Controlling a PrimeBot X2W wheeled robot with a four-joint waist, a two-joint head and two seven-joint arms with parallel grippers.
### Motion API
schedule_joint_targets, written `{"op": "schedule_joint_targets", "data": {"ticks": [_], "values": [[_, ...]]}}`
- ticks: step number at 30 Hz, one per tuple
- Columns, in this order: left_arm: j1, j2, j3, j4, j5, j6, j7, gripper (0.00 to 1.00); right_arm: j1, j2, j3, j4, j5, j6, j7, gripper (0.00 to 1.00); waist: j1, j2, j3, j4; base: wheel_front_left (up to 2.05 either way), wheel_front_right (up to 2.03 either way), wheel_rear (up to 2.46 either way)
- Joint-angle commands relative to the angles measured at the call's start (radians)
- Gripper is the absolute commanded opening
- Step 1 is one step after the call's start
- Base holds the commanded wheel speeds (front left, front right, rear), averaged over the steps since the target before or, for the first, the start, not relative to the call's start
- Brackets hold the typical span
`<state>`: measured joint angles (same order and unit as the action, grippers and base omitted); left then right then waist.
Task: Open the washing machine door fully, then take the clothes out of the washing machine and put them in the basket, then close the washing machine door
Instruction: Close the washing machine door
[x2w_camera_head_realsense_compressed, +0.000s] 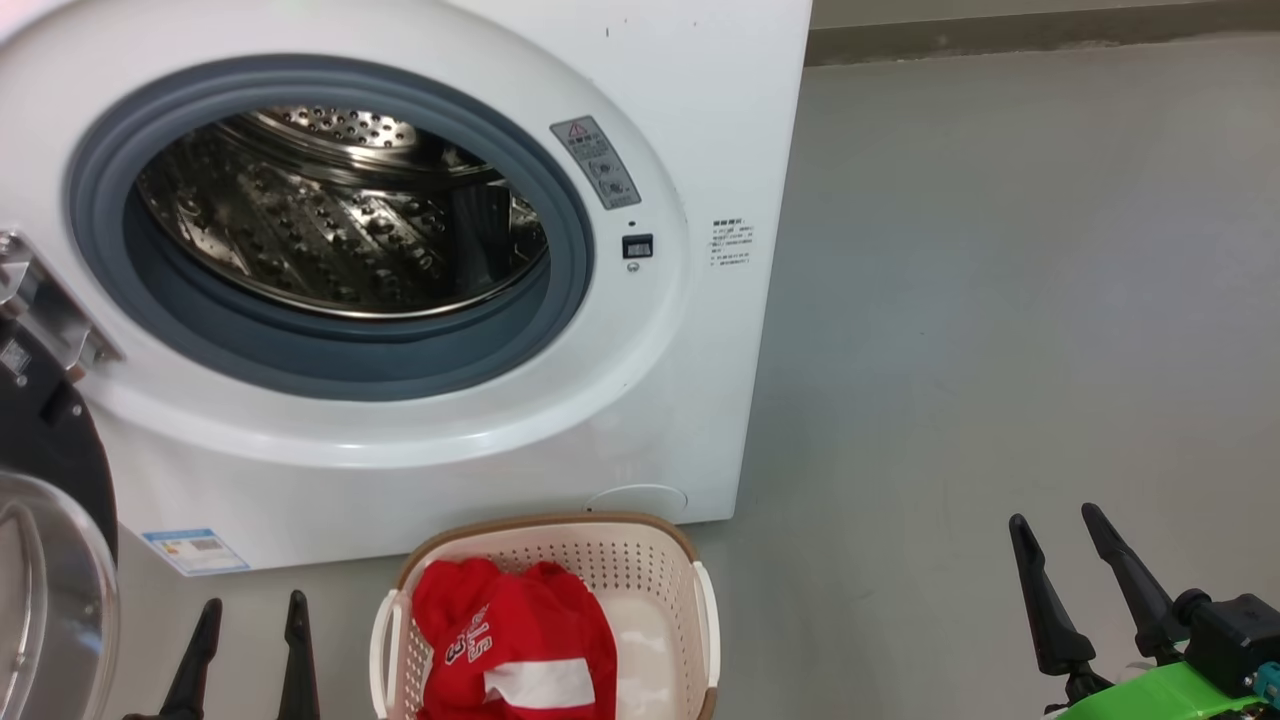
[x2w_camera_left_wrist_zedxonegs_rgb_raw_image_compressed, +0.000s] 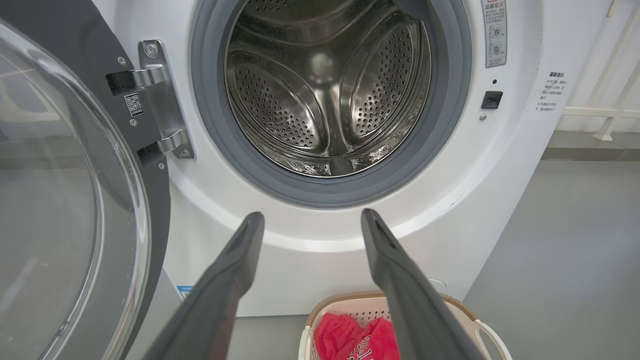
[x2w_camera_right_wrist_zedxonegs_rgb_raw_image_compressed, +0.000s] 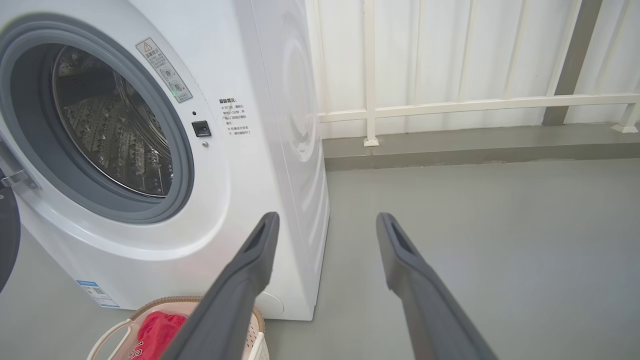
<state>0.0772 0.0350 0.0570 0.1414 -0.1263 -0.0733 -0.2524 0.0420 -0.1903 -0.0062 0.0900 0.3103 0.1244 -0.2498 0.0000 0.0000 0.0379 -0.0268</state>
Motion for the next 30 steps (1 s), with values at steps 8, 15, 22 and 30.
{"op": "schedule_joint_targets", "data": {"ticks": [8, 15, 22, 30], "values": [[-0.021, 0.015, 0.027, -0.022, 0.001, 0.006, -0.009, 1.00, -0.001, -0.021, 0.021, -0.027, 0.002, 0.006, -0.012, 1.00, 0.0000, 0.0000, 0.004, 0.006, -1.29, 1.29, 0.00], [-0.020, 0.015, 0.031, -0.028, -0.008, 0.005, -0.009, 1.00, -0.001, -0.019, 0.020, -0.027, 0.002, 0.006, -0.012, 1.00, 0.0000, 0.0000, 0.002, 0.011, -0.99, 0.99, 0.00], [-0.024, 0.015, 0.027, -0.028, -0.001, 0.003, -0.009, 1.00, -0.002, -0.019, 0.021, -0.025, 0.003, 0.006, -0.012, 1.00, 0.0000, 0.0000, 0.000, 0.016, -0.14, 0.14, 0.00], [-0.029, 0.015, 0.026, -0.033, -0.003, 0.001, -0.009, 1.00, -0.004, -0.016, 0.021, -0.027, 0.002, 0.006, -0.012, 1.00, 0.0000, 0.0000, 0.005, 0.024, 0.00, 0.00, 0.00]]}}
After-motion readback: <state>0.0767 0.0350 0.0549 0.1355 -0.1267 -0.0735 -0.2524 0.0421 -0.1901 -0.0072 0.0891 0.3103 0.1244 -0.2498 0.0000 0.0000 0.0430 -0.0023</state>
